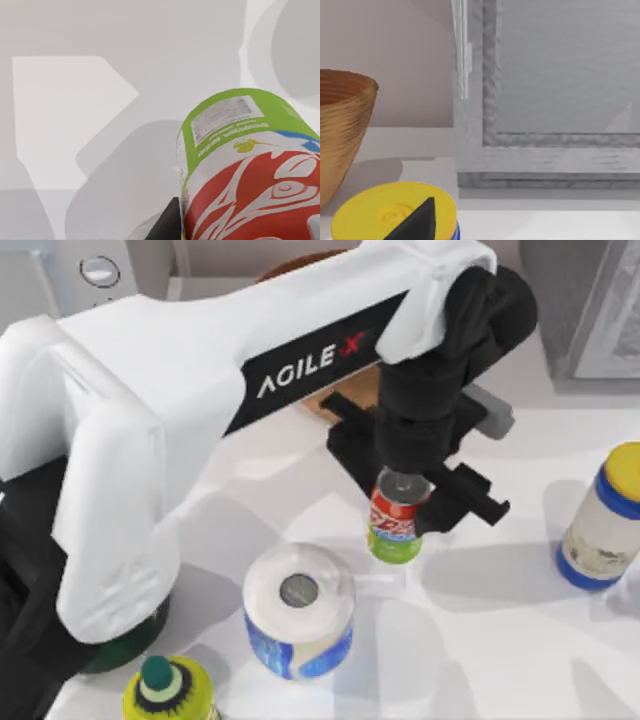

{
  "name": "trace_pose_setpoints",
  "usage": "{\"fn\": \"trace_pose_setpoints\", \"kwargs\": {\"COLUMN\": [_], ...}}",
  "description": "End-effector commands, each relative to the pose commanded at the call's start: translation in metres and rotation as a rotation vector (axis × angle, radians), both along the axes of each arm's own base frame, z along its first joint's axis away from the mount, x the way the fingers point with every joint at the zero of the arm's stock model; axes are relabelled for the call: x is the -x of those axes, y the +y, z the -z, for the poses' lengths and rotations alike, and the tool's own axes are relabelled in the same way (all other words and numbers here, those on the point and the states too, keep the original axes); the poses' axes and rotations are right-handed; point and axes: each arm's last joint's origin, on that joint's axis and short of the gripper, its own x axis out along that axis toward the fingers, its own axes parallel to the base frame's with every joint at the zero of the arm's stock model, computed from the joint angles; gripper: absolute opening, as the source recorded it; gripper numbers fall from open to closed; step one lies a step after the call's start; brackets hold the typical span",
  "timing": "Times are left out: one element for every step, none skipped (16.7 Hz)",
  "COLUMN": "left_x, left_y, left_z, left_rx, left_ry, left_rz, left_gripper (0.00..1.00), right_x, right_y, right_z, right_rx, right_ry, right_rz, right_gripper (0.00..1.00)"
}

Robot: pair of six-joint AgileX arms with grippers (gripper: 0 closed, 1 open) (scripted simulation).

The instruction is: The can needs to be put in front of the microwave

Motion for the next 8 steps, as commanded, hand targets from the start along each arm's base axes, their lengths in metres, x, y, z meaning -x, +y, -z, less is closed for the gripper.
{"fn": "trace_pose_setpoints", "kwargs": {"left_x": [-0.005,-0.013,-0.024,-0.037,-0.052,-0.067,-0.084,-0.099], "left_y": [0.007,0.017,0.032,0.051,0.075,0.103,0.136,0.174], "left_z": [-0.004,-0.008,-0.013,-0.019,-0.023,-0.025,-0.026,-0.027], "left_rx": [0.002,0.005,0.009,0.012,0.013,0.012,0.01,0.008], "left_ry": [-0.002,-0.005,-0.009,-0.012,-0.014,-0.013,-0.012,-0.011], "left_rz": [-0.034,-0.084,-0.145,-0.212,-0.282,-0.354,-0.427,-0.499], "left_gripper": [0.0,0.0,0.0,0.0,0.0,0.0,0.0,0.0], "right_x": [0.0,0.0,0.0,0.0,0.0,0.0,0.0,0.0], "right_y": [0.0,0.0,0.0,0.0,0.0,0.0,0.0,0.0], "right_z": [0.0,0.0,0.0,0.0,0.0,0.0,0.0,0.0], "right_rx": [0.0,0.0,0.0,0.0,0.0,0.0,0.0,0.0], "right_ry": [0.0,0.0,0.0,0.0,0.0,0.0,0.0,0.0], "right_rz": [0.0,0.0,0.0,0.0,0.0,0.0,0.0,0.0], "right_gripper": [1.0,1.0,1.0,1.0,1.0,1.0,1.0,1.0]}}
